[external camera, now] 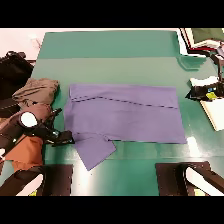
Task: Fold the shirts.
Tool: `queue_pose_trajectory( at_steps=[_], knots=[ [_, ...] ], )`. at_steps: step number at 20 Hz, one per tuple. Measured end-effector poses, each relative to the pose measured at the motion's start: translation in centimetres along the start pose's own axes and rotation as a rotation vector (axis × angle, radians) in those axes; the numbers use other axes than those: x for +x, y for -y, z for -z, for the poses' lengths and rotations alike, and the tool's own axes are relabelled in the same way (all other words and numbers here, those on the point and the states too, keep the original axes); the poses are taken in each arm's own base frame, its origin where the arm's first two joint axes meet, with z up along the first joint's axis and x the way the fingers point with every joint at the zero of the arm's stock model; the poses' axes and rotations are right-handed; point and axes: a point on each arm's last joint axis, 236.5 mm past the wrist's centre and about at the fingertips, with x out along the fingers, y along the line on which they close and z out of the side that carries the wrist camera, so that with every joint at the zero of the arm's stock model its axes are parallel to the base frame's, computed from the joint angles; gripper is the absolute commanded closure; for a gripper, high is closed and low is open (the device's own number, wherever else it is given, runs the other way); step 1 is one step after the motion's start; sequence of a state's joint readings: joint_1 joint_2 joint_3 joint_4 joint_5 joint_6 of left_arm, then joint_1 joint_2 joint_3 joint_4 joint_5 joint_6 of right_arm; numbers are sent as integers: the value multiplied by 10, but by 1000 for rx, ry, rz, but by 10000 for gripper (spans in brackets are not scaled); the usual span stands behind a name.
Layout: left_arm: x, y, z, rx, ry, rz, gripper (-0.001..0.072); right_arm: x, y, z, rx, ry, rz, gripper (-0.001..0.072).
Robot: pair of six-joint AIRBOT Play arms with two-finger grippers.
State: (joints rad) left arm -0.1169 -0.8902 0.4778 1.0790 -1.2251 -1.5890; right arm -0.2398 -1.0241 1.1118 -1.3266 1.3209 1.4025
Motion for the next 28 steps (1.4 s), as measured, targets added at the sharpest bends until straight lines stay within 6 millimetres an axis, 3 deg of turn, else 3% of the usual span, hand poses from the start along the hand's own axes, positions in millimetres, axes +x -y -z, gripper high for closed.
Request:
queue_pose_trajectory(
  at_steps=[4, 5, 6, 10, 12, 14, 17, 19, 22, 23, 25, 26, 28],
  knots=[
    [15, 8, 2, -60, 30, 78, 292, 0, 0, 1, 0, 1, 0, 348],
    [16, 11, 0, -70, 42, 97, 434, 0, 0, 1, 0, 1, 0, 348],
    [18, 12, -3, -75, 58, 105, 662, 0, 0, 1, 0, 1, 1, 348],
    [12, 24, -14, -40, 101, 144, 684, 4, 13, 22, 21, -61, 21, 348],
    [6, 30, -17, -8, 106, 156, 685, 12, 35, 54, 80, -139, 50, 345],
    [1, 35, -19, 22, 109, 165, 685, 23, 61, 96, 179, -231, 71, 190],
    [-4, 39, -22, 51, 120, 170, 684, 45, 83, 168, 372, -383, 41, 194],
    [-6, 40, -24, 62, 128, 170, 685, 62, 76, 198, 479, -446, -33, 208],
    [-7, 41, -27, 70, 139, 170, 685, 82, 53, 214, 555, -490, -147, 316],
    [-8, 41, -28, 72, 143, 170, 685, 86, 47, 215, 553, -502, -169, 458],
    [-10, 42, -30, 80, 148, 166, 687, 95, 37, 208, 524, -498, -193, 567],
    [-13, 43, -30, 90, 148, 163, 687, 97, 35, 203, 494, -491, -192, 674],
    [-23, 46, -27, 125, 155, 155, 687, 97, 36, 188, 421, -454, -163, 693]
  ],
)
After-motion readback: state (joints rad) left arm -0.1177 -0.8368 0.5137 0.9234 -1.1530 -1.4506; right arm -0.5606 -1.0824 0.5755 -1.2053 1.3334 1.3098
